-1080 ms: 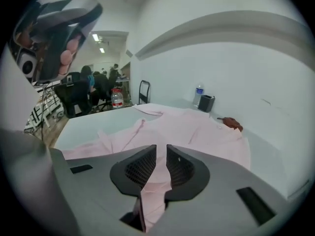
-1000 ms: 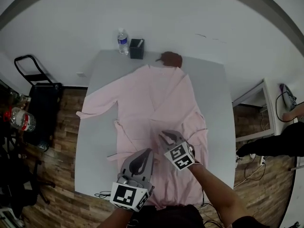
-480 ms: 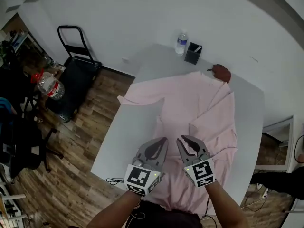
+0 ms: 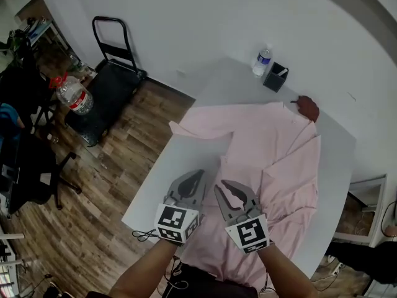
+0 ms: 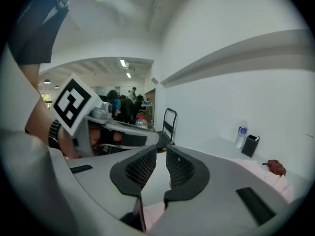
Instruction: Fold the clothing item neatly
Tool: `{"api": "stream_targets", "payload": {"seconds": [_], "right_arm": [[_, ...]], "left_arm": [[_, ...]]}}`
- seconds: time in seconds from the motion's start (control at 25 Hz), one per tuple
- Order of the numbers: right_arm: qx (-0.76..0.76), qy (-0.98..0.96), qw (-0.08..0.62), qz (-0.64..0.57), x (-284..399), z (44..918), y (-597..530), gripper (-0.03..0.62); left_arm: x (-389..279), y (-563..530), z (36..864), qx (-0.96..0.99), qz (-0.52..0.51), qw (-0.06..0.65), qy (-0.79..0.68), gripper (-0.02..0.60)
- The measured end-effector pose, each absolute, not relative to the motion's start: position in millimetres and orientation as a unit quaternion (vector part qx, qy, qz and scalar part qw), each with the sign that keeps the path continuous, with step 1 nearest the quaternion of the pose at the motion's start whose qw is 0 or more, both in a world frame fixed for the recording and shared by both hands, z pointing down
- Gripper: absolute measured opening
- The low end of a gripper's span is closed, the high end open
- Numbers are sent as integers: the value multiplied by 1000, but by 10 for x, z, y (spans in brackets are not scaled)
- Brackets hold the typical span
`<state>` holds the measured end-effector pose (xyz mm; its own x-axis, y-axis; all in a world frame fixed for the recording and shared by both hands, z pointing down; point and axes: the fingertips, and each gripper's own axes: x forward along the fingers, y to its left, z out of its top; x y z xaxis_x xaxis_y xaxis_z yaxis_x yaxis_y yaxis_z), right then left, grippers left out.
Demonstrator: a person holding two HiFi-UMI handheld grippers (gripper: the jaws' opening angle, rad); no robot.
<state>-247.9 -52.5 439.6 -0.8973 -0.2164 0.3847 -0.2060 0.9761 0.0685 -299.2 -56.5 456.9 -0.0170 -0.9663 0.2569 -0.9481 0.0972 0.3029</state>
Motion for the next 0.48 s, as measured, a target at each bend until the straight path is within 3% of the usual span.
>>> {"api": "stream_targets", "payload": {"seconds": [0.32,0.48], "right_arm": [[63,-983,174,-17,-2789,4269,-313,66],[60,-980,188,-14,-2756,4387,-306,66]], "left_arm": [[-4307,-830,5249,577,-23,251,-777,12],[-4794,-980,5662,499,-38,297,-813,109]]}}
